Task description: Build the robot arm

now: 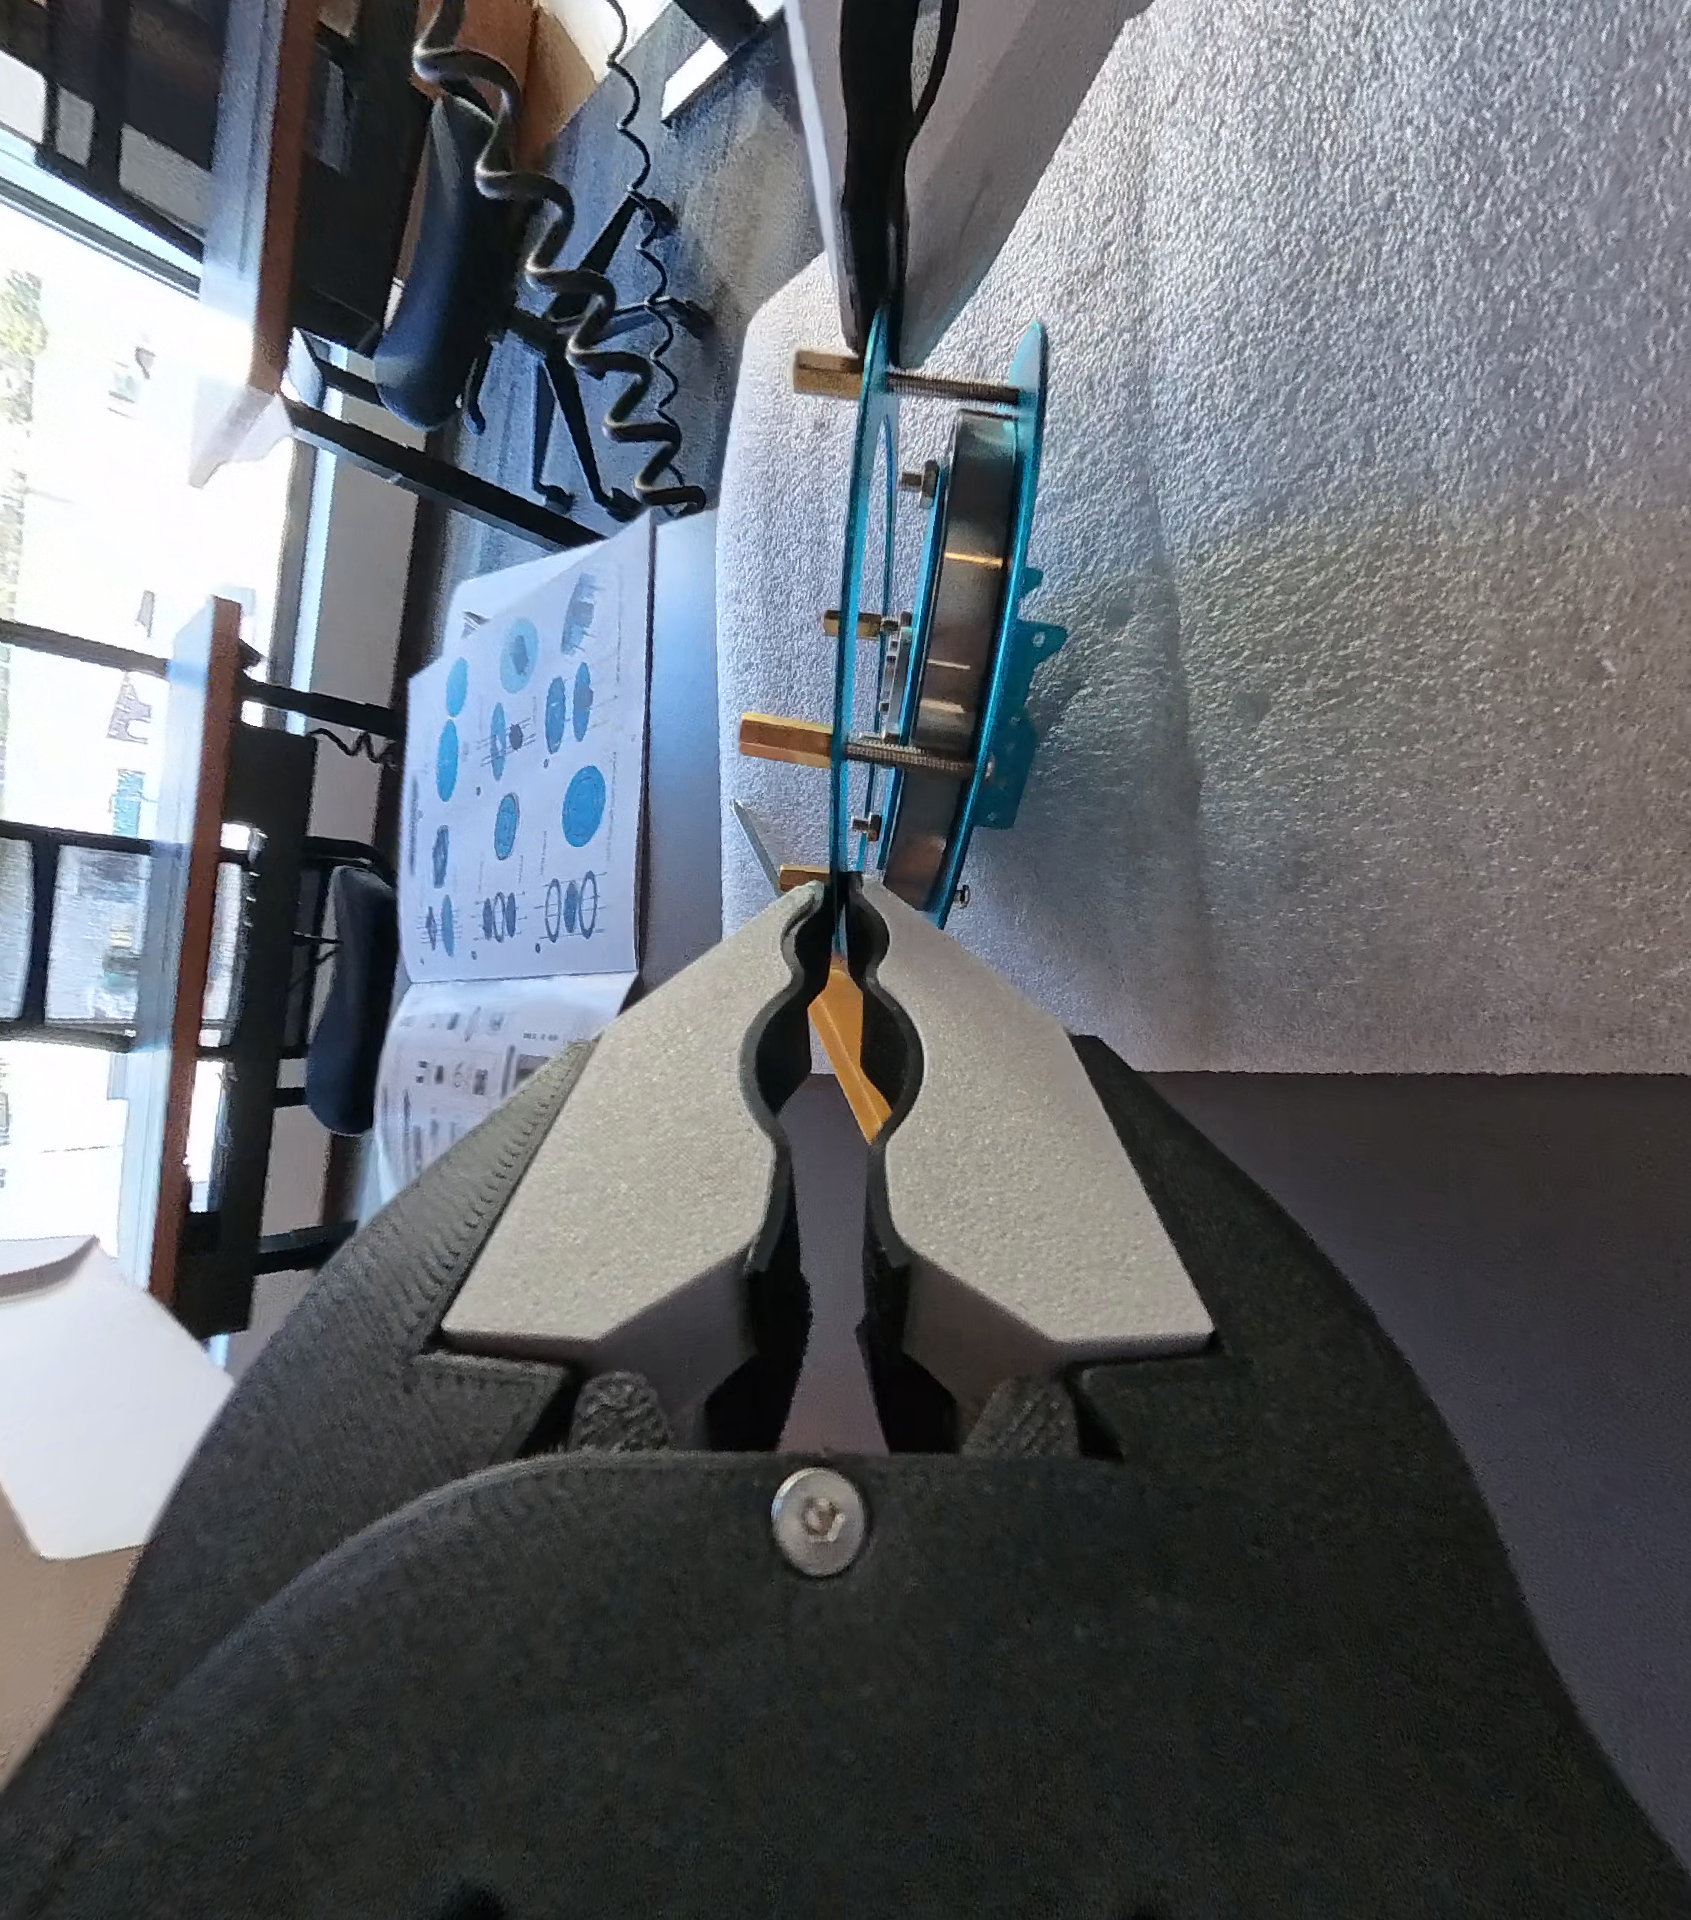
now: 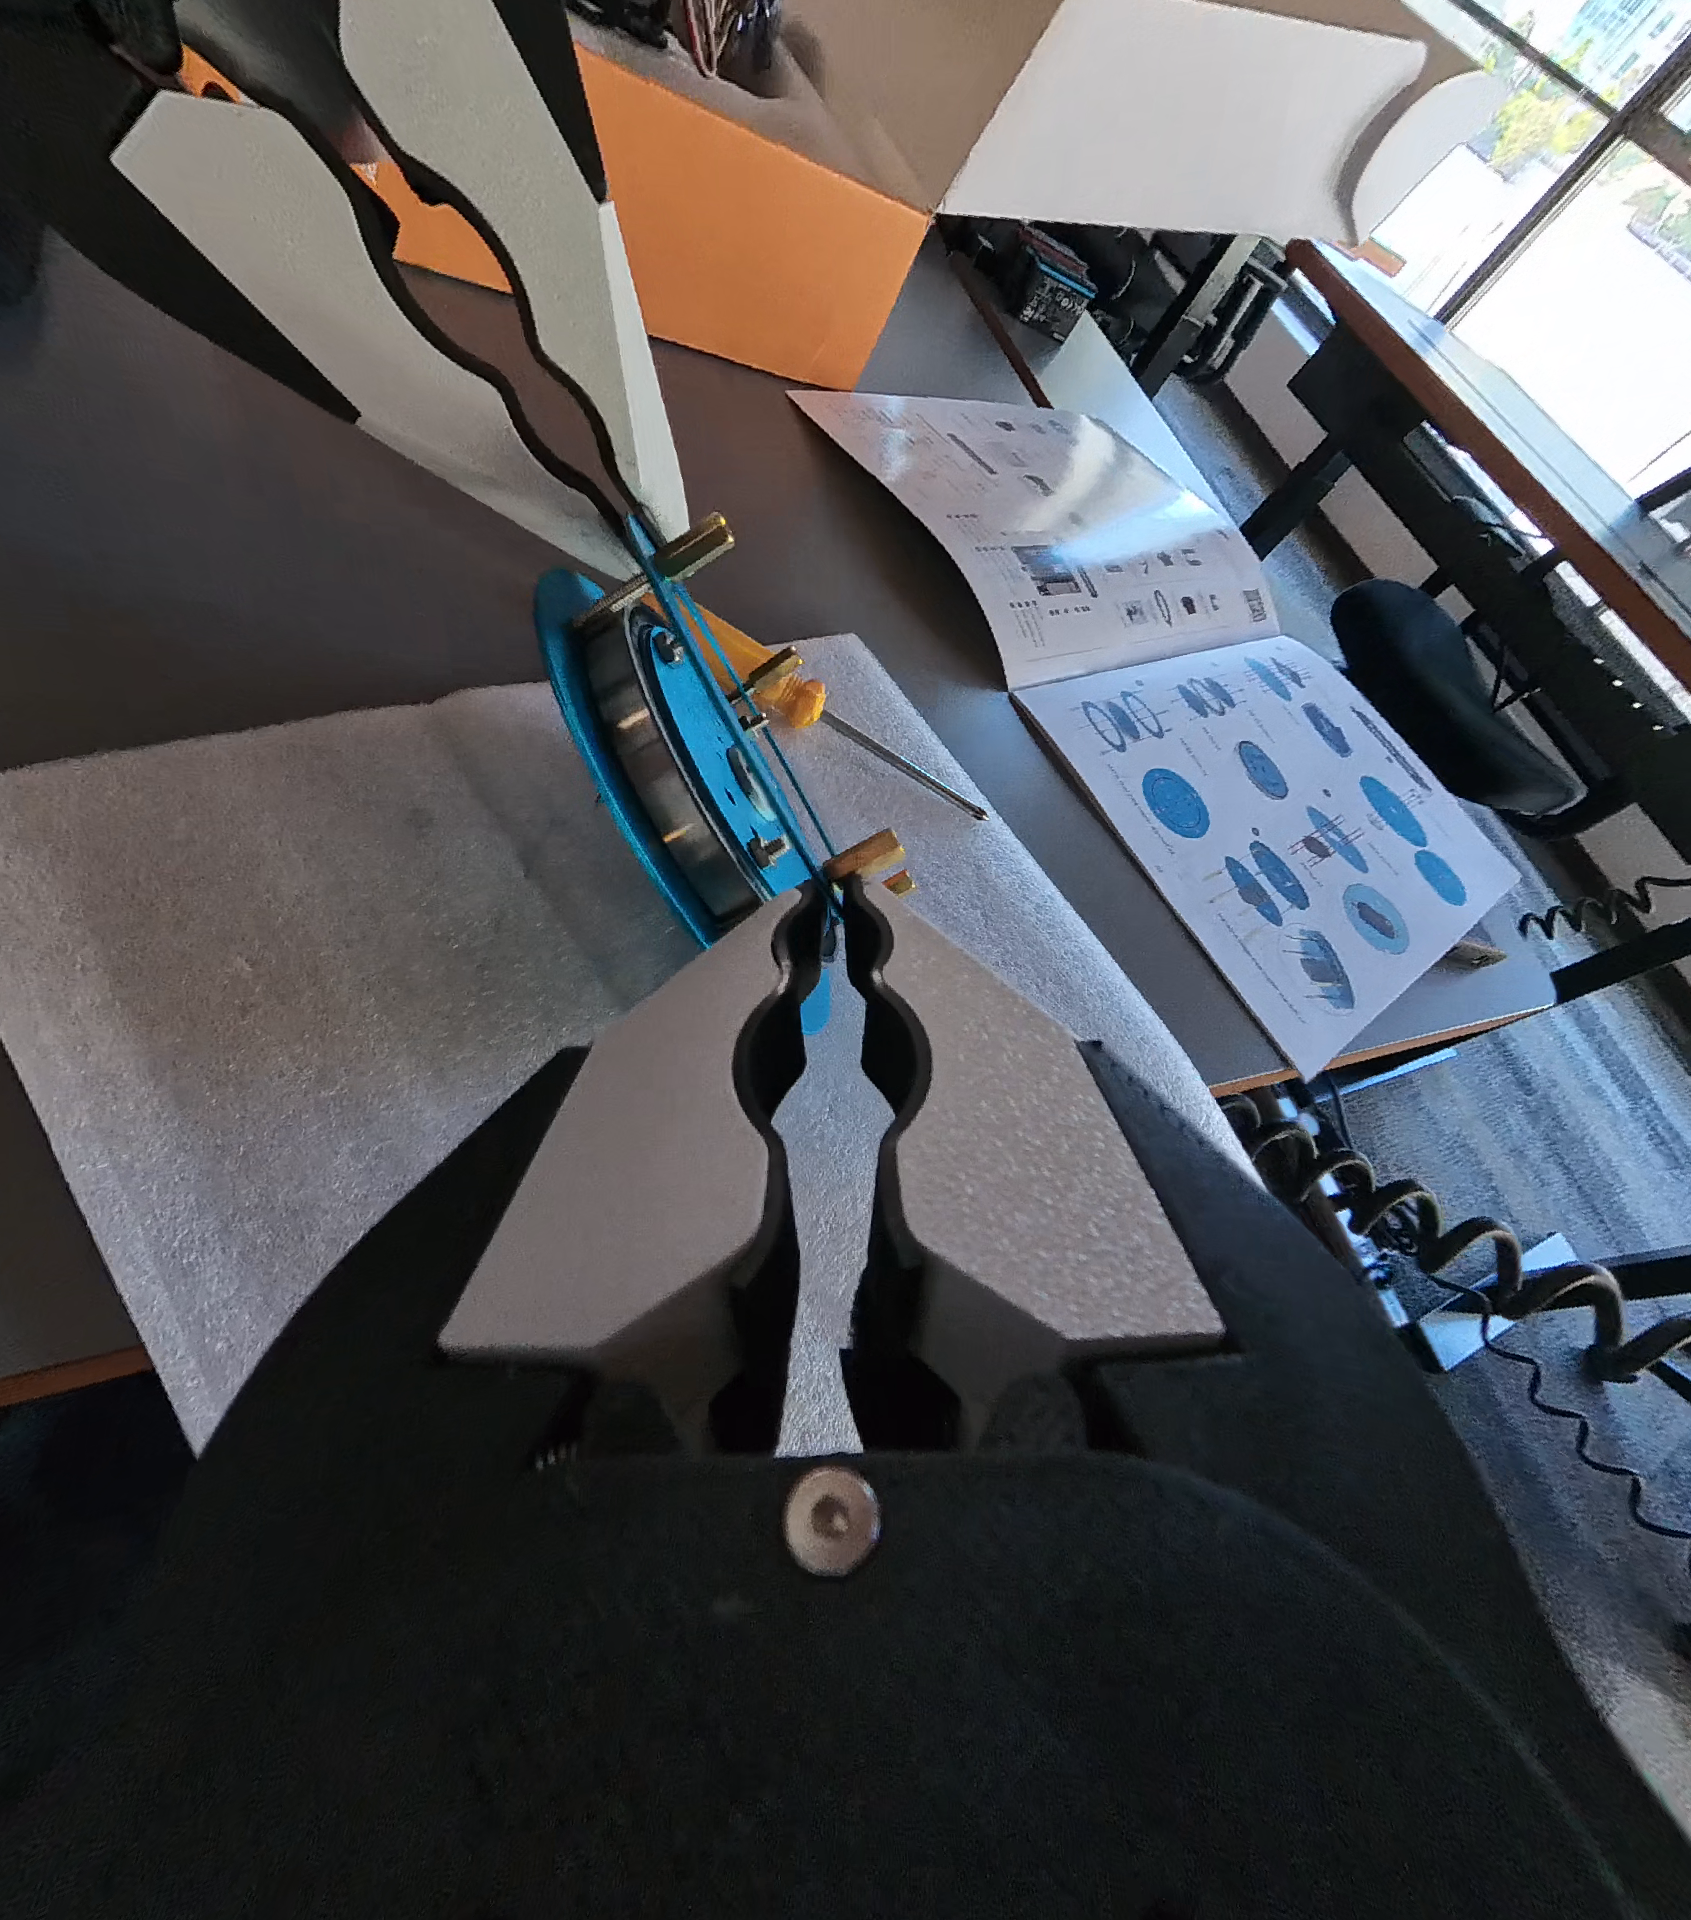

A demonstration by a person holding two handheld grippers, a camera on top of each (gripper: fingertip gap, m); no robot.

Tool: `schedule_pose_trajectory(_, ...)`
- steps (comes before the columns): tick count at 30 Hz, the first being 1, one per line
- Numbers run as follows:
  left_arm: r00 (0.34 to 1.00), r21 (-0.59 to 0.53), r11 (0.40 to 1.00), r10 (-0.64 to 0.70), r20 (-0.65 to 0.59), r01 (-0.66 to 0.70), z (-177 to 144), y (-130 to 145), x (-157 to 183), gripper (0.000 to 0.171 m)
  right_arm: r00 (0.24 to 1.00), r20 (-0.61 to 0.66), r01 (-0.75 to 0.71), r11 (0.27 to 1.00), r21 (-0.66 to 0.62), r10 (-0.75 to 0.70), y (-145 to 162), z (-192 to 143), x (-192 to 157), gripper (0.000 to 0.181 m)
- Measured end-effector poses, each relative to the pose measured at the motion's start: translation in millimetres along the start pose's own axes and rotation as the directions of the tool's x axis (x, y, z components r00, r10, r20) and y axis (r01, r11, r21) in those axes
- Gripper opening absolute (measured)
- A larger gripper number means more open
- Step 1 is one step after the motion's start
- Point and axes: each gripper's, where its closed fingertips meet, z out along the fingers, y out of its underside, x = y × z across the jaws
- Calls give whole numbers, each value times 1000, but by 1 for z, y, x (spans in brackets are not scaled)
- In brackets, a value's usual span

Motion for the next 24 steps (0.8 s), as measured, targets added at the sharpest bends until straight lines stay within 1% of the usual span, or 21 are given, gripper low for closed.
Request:
schedule_pose_trajectory(7,979,9,986,-166,-114,168,-9,-6,-4,1,984,84,-154,988,-10,154,-11,-7,2,1)
schedule_pose_trajectory(11,954,4,972,-231,-192,236,-21,-16,5,0,960,135,-242,969,-50,247,-20,-20,-4,2)
schedule_pose_trajectory(13,924,-12,960,-273,-269,280,-28,-22,15,0,933,179,-299,949,-104,313,-21,-28,-11,2)
schedule_pose_trajectory(17,826,-78,927,-362,-431,366,-36,-28,36,0,859,276,-379,898,-222,431,-15,-34,-24,2)
schedule_pose_trajectory(18,808,-92,919,-382,-448,383,-35,-27,37,0,845,294,-395,892,-221,447,-15,-33,-24,2)
schedule_pose_trajectory(20,787,-81,900,-415,-456,428,-32,-26,32,0,831,301,-421,882,-211,468,-14,-30,-19,2)
schedule_pose_trajectory(22,742,-91,876,-453,-494,474,-31,-26,32,0,819,315,-436,877,-202,480,-15,-28,-16,1)
schedule_pose_trajectory(24,719,-93,863,-469,-514,496,-30,-23,33,1,807,337,-444,874,-197,485,-18,-26,-17,2)
